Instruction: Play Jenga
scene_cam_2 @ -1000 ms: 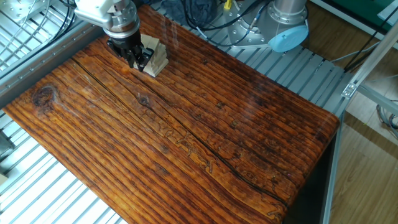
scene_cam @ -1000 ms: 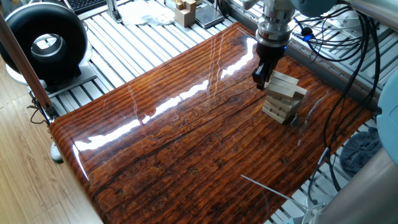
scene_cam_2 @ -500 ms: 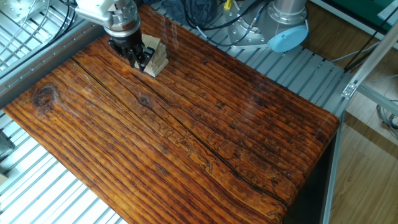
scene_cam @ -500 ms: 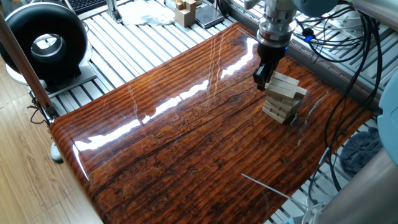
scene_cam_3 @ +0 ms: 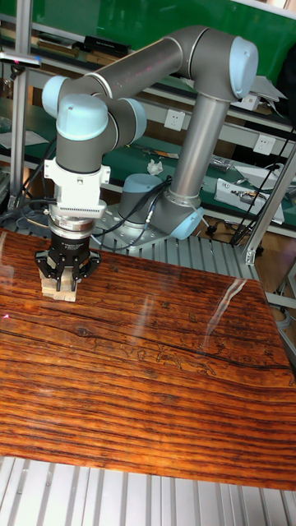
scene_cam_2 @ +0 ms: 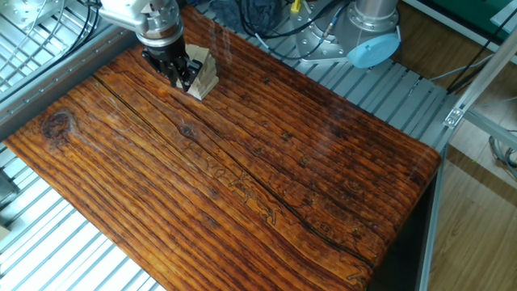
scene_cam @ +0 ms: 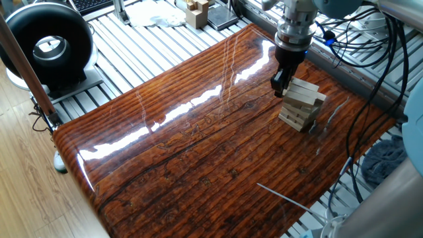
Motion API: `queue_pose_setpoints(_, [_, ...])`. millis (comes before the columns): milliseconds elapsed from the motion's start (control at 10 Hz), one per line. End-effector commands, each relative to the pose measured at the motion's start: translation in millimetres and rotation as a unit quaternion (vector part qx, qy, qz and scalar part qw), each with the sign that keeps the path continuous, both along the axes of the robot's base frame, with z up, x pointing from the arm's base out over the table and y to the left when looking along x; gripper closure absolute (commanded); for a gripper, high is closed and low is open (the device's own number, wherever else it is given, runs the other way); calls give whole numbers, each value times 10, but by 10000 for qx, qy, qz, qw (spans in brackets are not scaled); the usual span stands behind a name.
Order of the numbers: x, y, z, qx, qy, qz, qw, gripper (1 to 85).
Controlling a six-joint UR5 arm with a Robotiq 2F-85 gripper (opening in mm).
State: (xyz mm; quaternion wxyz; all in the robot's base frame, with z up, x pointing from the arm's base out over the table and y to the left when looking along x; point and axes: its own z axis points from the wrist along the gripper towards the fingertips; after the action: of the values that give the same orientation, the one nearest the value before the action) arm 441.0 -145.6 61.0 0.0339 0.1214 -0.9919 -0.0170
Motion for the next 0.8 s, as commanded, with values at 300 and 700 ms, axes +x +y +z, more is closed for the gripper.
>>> queue_pose_setpoints(300, [-20,4,12,44,-8,-9,10000,800])
queue_pose_setpoints(700, [-48,-4,18,44,8,-9,10000,800])
